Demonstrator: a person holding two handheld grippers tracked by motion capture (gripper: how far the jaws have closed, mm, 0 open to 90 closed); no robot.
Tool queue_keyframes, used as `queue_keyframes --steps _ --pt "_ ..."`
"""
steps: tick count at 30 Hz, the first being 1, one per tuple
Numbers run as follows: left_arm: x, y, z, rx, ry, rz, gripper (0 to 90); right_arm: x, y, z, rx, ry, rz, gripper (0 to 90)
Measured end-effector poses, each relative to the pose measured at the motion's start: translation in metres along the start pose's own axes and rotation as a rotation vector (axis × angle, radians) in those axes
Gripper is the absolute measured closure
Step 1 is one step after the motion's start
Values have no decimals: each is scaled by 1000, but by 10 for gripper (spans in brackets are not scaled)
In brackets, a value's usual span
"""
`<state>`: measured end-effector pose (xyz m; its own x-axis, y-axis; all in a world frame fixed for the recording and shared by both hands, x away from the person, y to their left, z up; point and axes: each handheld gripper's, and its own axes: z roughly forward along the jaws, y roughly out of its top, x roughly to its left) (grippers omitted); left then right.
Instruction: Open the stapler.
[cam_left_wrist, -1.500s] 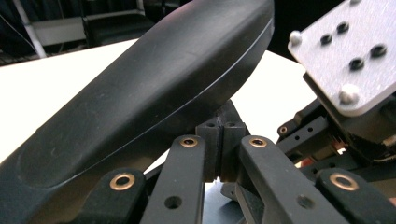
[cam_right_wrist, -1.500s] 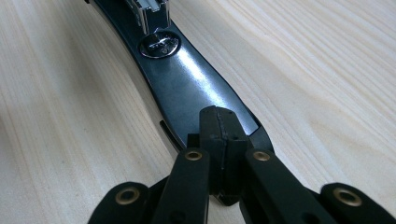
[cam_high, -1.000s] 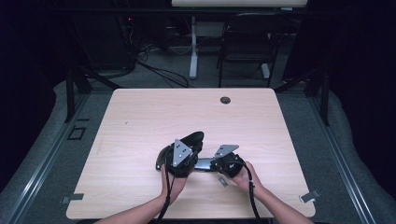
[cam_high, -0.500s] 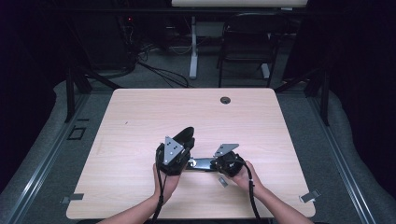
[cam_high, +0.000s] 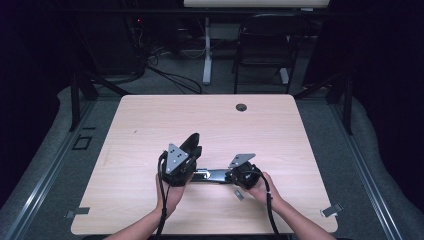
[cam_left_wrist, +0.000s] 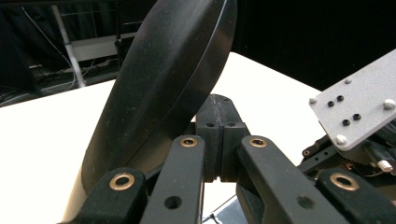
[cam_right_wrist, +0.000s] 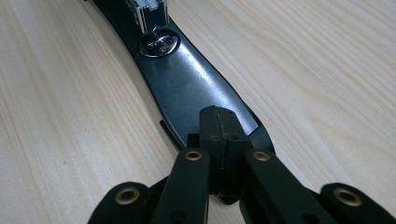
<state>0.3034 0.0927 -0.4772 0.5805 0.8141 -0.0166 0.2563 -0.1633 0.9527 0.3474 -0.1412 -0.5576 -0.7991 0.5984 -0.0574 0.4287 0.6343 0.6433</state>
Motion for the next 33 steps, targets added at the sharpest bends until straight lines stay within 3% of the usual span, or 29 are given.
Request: queue_keyframes --steps 9,14,33 --pt "11 3 -12 -23 52 0 900 -2 2 0 16 12 5 900" --pt "18 4 -17 -27 47 -17 900 -2 2 0 13 12 6 900" --pt "23 5 -19 -17 20 -7 900 -3 4 1 25 21 0 900"
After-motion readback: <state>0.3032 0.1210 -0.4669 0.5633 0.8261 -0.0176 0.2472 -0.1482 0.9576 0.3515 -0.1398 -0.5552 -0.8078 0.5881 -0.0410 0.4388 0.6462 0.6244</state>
